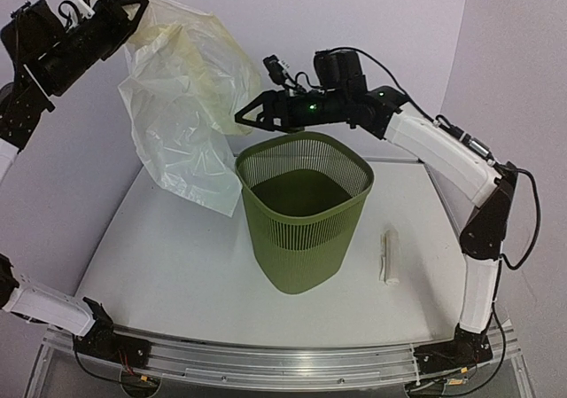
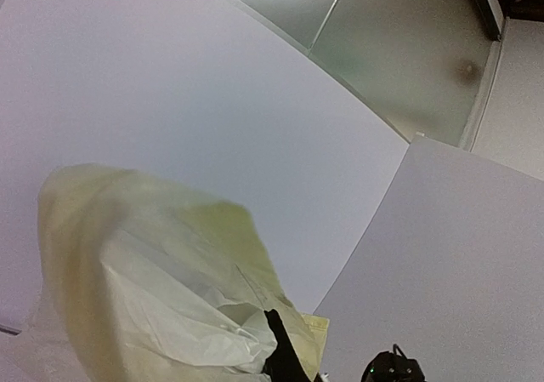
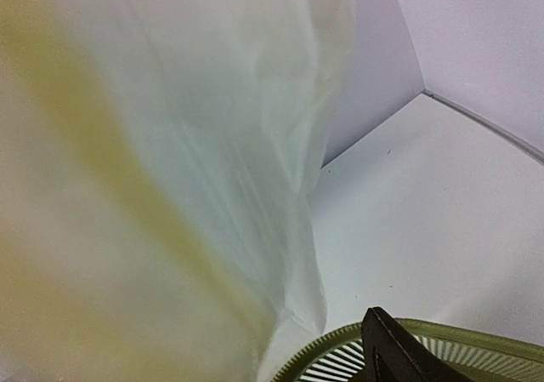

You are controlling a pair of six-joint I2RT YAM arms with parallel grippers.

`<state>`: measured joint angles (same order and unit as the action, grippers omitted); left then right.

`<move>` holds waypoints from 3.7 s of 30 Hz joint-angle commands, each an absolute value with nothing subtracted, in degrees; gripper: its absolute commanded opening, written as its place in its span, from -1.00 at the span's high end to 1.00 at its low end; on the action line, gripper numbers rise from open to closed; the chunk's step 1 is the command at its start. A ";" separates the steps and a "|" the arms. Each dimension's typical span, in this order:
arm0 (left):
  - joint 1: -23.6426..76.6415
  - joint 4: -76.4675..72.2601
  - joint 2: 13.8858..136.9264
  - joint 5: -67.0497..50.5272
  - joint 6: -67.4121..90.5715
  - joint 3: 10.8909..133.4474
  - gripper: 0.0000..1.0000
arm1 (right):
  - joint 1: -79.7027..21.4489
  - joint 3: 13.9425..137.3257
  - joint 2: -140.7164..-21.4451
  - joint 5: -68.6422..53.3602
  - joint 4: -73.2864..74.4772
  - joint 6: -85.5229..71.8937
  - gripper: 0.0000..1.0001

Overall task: Put the trash bags into the trash bin
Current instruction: Place the trash bag in the trash bin.

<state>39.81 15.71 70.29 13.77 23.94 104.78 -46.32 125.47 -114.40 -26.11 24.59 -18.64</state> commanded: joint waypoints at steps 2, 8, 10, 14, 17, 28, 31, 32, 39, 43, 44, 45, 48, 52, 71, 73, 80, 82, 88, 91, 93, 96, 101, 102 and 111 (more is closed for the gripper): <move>39.91 13.72 71.07 7.97 23.45 108.02 1.00 | -48.74 130.93 -117.12 -14.26 18.75 -23.43 -0.31; 39.90 13.40 70.09 2.68 23.05 108.46 1.00 | -48.69 130.82 -115.32 -11.89 16.37 -22.68 0.51; 39.90 13.30 70.07 2.03 22.85 108.64 1.00 | -48.64 130.81 -113.71 -10.30 16.45 -21.86 0.86; 39.90 12.84 70.87 -1.34 22.34 109.51 1.00 | -48.64 128.53 -108.20 -5.65 16.36 -17.60 1.00; 39.90 11.98 72.06 -6.40 22.18 109.99 1.00 | -48.66 125.78 -102.90 -2.97 16.39 -14.27 1.00; 39.90 10.99 75.23 -15.45 27.39 101.85 1.00 | -48.62 106.31 -83.05 7.36 21.19 -9.94 1.00; 39.91 11.52 76.59 -19.54 30.04 98.67 1.00 | -48.65 100.68 -78.59 8.80 23.59 -10.87 1.00; 39.90 12.60 77.25 -20.94 30.92 98.22 1.00 | -48.64 99.26 -77.35 8.76 24.47 -11.61 1.00; 39.93 13.45 75.33 -27.96 33.35 94.20 1.00 | -48.65 97.77 -74.70 -9.30 33.60 -15.89 1.00; 39.90 14.89 72.53 -31.86 32.07 93.13 1.00 | -48.62 97.11 -73.64 -20.76 34.23 -16.71 1.00; 39.90 15.49 71.94 -32.78 31.50 92.86 1.00 | -48.61 97.05 -73.27 -23.18 34.21 -16.89 1.00; 39.90 15.77 71.52 -33.96 30.89 92.55 1.00 | -48.65 96.93 -72.69 -25.25 34.19 -16.93 1.00; 39.91 15.21 70.31 -42.20 28.92 91.34 1.00 | -48.65 96.06 -71.15 -29.37 34.11 -18.34 1.00; 39.90 14.14 67.50 -43.35 28.20 88.51 0.98 | -48.67 95.34 -69.95 -36.53 34.04 -19.83 1.00; 39.90 18.00 80.75 -33.16 29.63 88.27 1.00 | -48.67 98.91 -89.07 22.78 34.89 -11.44 1.00; 39.90 18.21 80.32 -32.45 29.38 87.90 1.00 | -48.64 100.09 -91.88 23.20 35.19 -10.81 1.00; 39.90 18.80 75.12 -29.53 28.56 85.56 1.00 | -48.67 104.05 -98.10 4.02 44.15 -8.97 1.00; 39.90 18.75 73.75 -28.95 28.53 85.01 1.00 | -48.66 105.16 -98.40 -6.28 47.66 -8.51 1.00; 39.90 18.61 73.61 -29.51 28.27 84.36 1.00 | -48.60 108.62 -96.54 -30.67 54.87 -5.71 1.00; 39.90 18.68 75.18 -30.34 27.96 84.96 1.00 | -48.53 109.96 -94.06 -37.44 55.07 -5.32 1.00; 39.90 18.30 76.23 -30.78 27.87 85.29 1.00 | -48.60 111.13 -92.71 -36.97 54.87 -6.47 1.00; 39.90 17.84 77.18 -29.90 27.86 85.17 1.00 | -48.60 111.64 -90.91 -24.46 54.51 -8.12 0.89; 39.90 17.27 77.33 -27.95 28.10 84.46 1.00 | -48.54 109.44 -88.32 -3.39 54.47 -4.61 -0.27; 39.90 17.38 77.08 -27.69 28.04 84.40 1.00 | -48.54 108.36 -87.38 -2.45 54.48 -3.47 -0.38; 39.90 17.75 71.45 -21.50 27.28 80.33 1.00 | -46.44 105.13 -79.38 13.57 52.43 -0.72 -0.75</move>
<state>39.94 19.55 76.46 -25.73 28.42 82.30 -48.36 105.95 -82.46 2.04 54.02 -2.25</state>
